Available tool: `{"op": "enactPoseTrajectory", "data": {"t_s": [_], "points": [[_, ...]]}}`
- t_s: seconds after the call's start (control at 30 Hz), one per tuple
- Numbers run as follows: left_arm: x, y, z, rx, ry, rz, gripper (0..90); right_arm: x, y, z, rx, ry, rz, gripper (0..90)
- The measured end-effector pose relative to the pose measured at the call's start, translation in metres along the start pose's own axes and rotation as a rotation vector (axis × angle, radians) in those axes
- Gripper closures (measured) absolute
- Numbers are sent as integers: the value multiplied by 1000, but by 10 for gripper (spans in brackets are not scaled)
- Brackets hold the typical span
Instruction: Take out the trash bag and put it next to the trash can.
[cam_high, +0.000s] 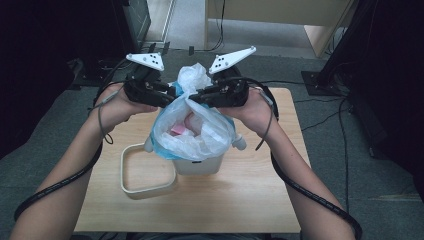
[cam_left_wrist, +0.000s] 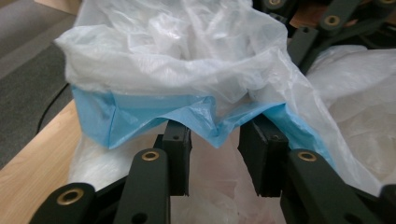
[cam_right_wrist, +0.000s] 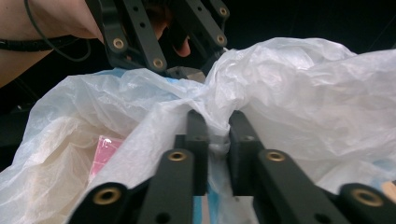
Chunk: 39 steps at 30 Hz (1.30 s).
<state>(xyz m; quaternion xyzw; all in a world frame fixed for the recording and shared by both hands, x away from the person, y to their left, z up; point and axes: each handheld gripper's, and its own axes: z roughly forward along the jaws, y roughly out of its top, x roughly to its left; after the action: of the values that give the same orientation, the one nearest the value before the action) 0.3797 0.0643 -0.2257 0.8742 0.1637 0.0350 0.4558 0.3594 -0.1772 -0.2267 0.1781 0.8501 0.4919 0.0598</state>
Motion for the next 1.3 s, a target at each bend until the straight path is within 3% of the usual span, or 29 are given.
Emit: {"op": "enactPoseTrajectory", "data": {"t_s": [0.17, 0.37, 0.43, 0.57, 0.63, 0.73, 0.83, 0.9, 1.03, 1.13, 1.17, 1.2, 1.3], "points": [[3, -5, -15, -30, 32, -2, 558, -6, 5, -7, -14, -46, 14, 899], [4, -13, -21, -38, 40, 7, 535, -25, 7, -18, -73, -107, 92, 900], [3, -12, -21, -48, 31, 3, 561, -28, 5, -18, -82, -81, 98, 900], [2, -5, -17, -47, -5, -10, 718, -25, 3, -13, -85, -30, 72, 876], [1, 0, -12, -15, -18, -22, 802, -23, 3, -10, -84, 32, 81, 766], [0, 4, -6, 19, -31, -40, 843, -18, 4, -5, -86, 99, 62, 608], [-2, 8, -2, 20, -40, -46, 859, -12, 7, 0, -104, 128, 64, 481], [-3, 11, 1, 24, -41, -44, 863, -9, 7, 5, -96, 135, 65, 453], [-5, 15, 6, 40, -35, -22, 871, -6, 7, 9, -75, 82, 33, 581], [-5, 13, 6, 43, -36, -17, 884, -6, 6, 8, -77, 70, 46, 626], [-5, 12, 5, 53, -20, -14, 874, -5, 6, 7, -71, 57, 47, 672], [-4, 10, 4, 49, -12, -15, 804, -6, 5, 5, -59, 45, 44, 754], [-3, 7, 1, 30, -15, -13, 782, -7, 4, 1, -52, 58, 51, 862]]}}
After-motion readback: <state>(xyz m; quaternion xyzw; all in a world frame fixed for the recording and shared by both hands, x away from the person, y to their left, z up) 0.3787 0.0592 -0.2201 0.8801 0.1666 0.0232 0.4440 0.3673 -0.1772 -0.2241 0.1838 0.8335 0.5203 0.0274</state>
